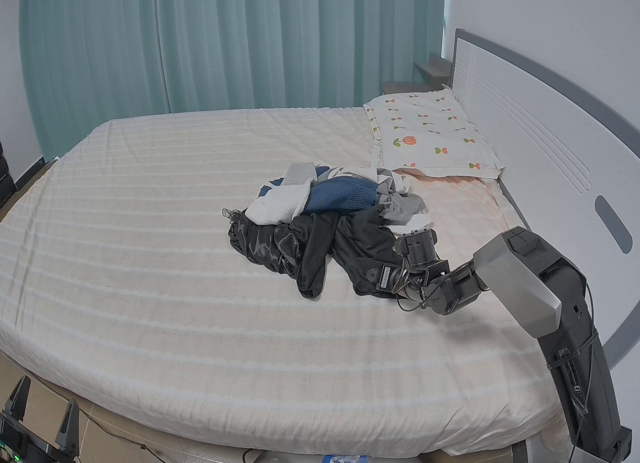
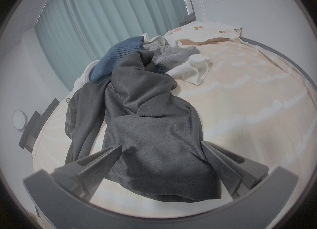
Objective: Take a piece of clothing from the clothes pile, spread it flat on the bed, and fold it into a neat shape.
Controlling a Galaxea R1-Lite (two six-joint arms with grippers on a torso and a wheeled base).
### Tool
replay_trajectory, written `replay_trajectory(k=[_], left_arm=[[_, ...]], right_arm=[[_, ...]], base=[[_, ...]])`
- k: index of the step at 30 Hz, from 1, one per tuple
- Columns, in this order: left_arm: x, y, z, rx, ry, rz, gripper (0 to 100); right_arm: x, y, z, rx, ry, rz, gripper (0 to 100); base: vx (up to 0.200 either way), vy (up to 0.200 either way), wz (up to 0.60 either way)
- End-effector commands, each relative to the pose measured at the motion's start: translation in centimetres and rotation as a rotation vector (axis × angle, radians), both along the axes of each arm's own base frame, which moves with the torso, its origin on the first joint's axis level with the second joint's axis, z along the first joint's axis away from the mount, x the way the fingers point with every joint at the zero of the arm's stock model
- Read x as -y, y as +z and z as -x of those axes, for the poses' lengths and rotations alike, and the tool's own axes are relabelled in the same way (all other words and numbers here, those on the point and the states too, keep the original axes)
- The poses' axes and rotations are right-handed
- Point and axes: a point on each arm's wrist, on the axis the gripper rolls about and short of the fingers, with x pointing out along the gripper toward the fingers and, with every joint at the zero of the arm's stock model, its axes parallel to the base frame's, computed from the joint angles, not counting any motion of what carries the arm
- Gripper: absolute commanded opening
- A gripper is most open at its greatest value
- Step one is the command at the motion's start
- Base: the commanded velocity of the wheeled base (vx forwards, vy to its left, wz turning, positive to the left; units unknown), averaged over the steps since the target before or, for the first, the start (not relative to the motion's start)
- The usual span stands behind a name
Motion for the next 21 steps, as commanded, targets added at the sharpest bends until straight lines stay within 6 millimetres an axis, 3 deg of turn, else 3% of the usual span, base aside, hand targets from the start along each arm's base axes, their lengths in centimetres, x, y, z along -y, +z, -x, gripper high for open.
replay_trajectory(k=[1,4,5,16,19,21], left_arm=[[0.0,-0.5,0.0,0.001,0.001,0.0,100],[0.0,-0.5,0.0,0.001,0.001,0.002,100],[0.0,-0.5,0.0,0.001,0.001,0.002,100],[0.0,-0.5,0.0,0.001,0.001,-0.002,100],[0.0,-0.5,0.0,0.002,0.002,-0.005,100],[0.0,-0.5,0.0,0.003,0.002,0.0,100]], right_arm=[[-1.1,-0.1,0.1,0.006,0.018,-0.009,100],[-1.4,-0.3,0.2,0.002,0.025,-0.006,100],[-1.4,-0.3,0.2,0.001,0.025,-0.005,0],[-0.8,0.6,0.7,-0.007,0.015,-0.011,0],[-0.6,1.0,1.5,-0.03,0.007,-0.031,0],[-0.2,2.8,3.1,-0.054,-0.004,-0.086,0]], base=[[0.0,0.0,0.0],[0.0,0.0,0.0],[0.0,0.0,0.0],[0.0,0.0,0.0],[0.0,0.0,0.0],[0.0,0.0,0.0]])
